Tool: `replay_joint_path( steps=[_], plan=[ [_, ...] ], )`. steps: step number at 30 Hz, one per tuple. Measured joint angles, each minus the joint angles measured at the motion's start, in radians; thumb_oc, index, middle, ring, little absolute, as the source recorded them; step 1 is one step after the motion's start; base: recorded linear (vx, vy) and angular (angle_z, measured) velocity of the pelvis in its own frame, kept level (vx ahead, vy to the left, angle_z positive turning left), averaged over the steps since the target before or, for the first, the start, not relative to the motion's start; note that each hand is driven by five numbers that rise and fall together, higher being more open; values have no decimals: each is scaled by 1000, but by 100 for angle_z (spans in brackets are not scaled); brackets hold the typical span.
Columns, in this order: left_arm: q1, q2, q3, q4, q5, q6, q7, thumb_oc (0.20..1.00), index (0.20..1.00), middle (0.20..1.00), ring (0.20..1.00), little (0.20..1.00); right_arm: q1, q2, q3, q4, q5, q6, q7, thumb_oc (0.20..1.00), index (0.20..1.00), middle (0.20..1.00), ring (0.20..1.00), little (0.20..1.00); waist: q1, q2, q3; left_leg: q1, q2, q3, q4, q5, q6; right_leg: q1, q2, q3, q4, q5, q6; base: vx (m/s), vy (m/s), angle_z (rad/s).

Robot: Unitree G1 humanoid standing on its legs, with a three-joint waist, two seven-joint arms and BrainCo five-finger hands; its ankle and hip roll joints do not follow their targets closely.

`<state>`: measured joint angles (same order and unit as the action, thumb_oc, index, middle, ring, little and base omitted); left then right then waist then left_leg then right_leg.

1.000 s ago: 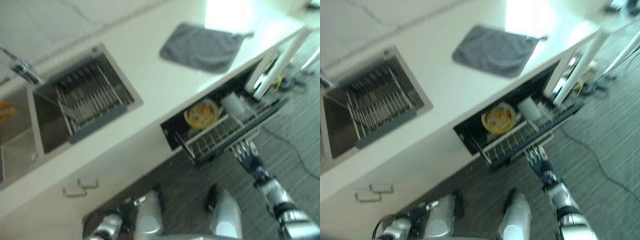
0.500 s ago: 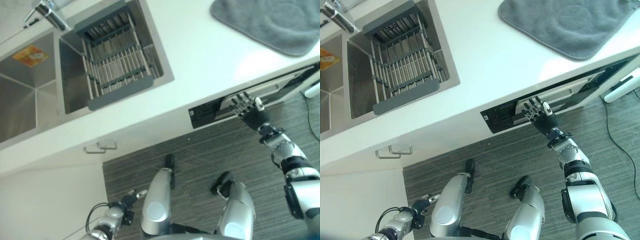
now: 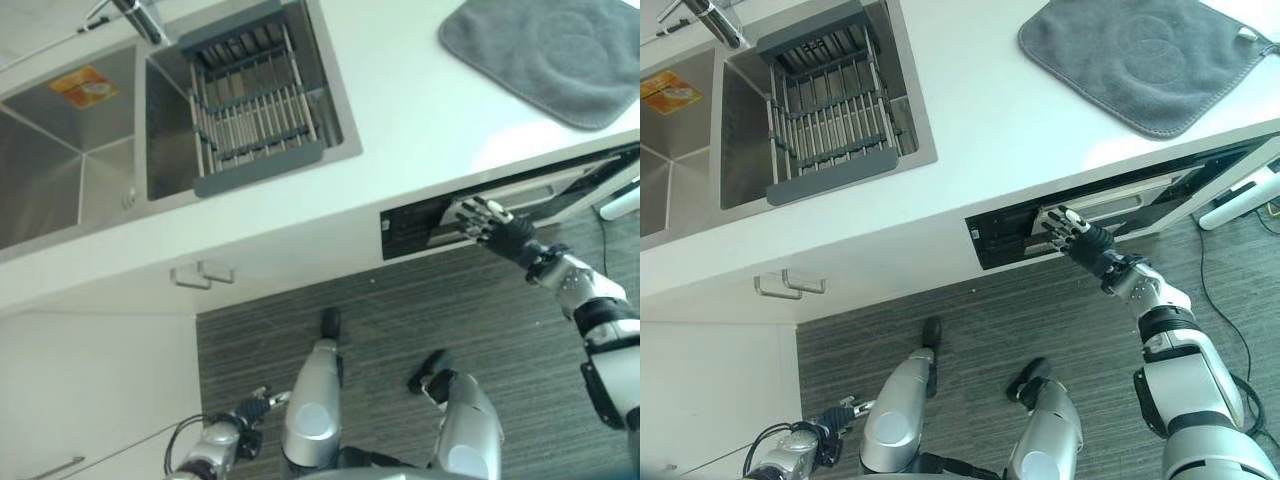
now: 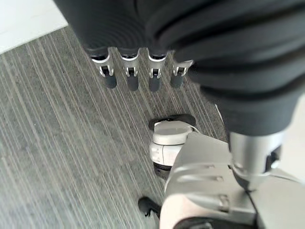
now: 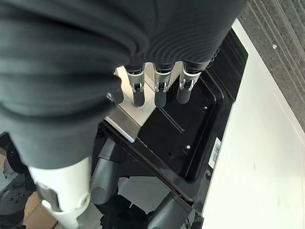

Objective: Place the dishes in the dishwasher.

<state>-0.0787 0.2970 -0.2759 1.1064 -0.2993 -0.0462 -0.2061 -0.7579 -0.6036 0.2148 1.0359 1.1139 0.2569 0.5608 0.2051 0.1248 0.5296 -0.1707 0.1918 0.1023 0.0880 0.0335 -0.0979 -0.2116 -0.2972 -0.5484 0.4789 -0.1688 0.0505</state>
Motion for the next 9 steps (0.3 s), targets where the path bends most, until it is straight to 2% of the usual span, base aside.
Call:
replay_joint_path(
  steps=[1,2,5,7,9],
  plan=[
    [7,-2,3,-2,-7,3,-5,1000,1000,1000,1000,1000,15,17,-14,2,2,0,-6,1000,1000,1000,1000,1000,-1,4,-15,11,2,12,-16,11,12,7,4,-1,-12,3,1,25,33,1],
    [10,-16,7,-8,-8,16,-8,1000,1000,1000,1000,1000,91,57,-76,15,-18,-12,0,1000,1000,1000,1000,1000,-3,19,-54,23,9,28,-23,26,19,30,10,-8,-34,18,-7,12,26,8],
    [36,-43,12,-6,-37,23,-31,1000,1000,1000,1000,1000,230,145,-97,59,-118,-14,-2,1000,1000,1000,1000,1000,-11,31,-142,59,11,75,-55,76,30,64,13,-11,-60,26,9,-61,-1,6],
    [24,-61,12,4,-52,26,-54,1000,1000,1000,1000,1000,338,189,-106,95,-175,-53,-5,1000,1000,1000,1000,1000,-23,23,-174,69,-4,77,-61,99,0,69,8,17,-63,28,8,-70,-26,27],
    [6,-76,12,14,-72,27,-77,1000,1000,1000,1000,1000,431,221,-109,138,-242,-83,-22,1000,1000,1000,1000,1000,-34,4,-184,80,-18,78,-71,103,3,83,8,50,-82,28,18,-53,-34,29]
  ],
)
